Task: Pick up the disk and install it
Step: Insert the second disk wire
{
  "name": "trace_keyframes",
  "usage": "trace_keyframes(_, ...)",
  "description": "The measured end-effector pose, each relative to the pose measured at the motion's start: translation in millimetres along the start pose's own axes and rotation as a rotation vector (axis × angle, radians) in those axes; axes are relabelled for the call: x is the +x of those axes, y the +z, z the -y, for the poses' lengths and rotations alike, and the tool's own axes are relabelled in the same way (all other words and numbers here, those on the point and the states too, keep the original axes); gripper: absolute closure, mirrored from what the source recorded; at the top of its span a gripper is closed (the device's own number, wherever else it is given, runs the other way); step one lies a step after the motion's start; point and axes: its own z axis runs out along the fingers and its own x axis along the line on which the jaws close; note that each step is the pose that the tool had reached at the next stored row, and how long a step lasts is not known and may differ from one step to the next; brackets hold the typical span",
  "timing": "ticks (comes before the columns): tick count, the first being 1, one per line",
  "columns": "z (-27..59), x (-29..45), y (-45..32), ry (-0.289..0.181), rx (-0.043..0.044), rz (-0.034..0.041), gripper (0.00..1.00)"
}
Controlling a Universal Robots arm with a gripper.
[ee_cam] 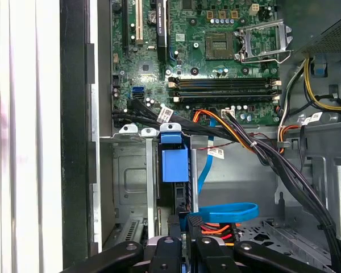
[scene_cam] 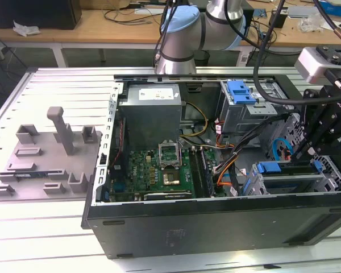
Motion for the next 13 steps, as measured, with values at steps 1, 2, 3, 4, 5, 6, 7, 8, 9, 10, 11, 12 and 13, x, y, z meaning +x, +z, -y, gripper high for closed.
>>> trace_keyframes(1,0.0,0.0,0.0,0.0,0.0,0.0001,0.84)
trace_keyframes(2,0.0,0.0,0.2,0.0,0.0,0.0001,0.84)
trace_keyframes(3,0.0,0.0,0.3,0.0,-0.0001,0.0006,0.84)
trace_keyframes(4,0.0,-0.1,0.5,0.0,-0.0001,0.0021,0.84)
trace_keyframes(5,0.0,-0.1,0.5,0.0,-0.0002,0.0038,0.84)
trace_keyframes(6,0.0,-0.2,0.6,-0.001,-0.0003,0.0077,0.84)
trace_keyframes(7,0.0,-0.3,0.6,-0.001,-0.0004,0.0097,0.84)
trace_keyframes(8,0.0,-0.3,0.8,-0.002,-0.0005,0.0119,0.84)
trace_keyframes(9,0.0,-0.3,0.8,-0.002,-0.0004,0.0119,0.84)
trace_keyframes(10,0.1,-0.3,1.0,-0.002,-0.0004,0.0119,0.84)
trace_keyframes(11,0.1,-0.3,1.4,-0.002,-0.0004,0.0119,0.84)
trace_keyframes(12,0.1,-0.3,1.7,-0.002,-0.0002,0.012,0.84)
trace_keyframes(13,0.1,-0.3,2.0,-0.002,0.0006,0.0124,0.84)
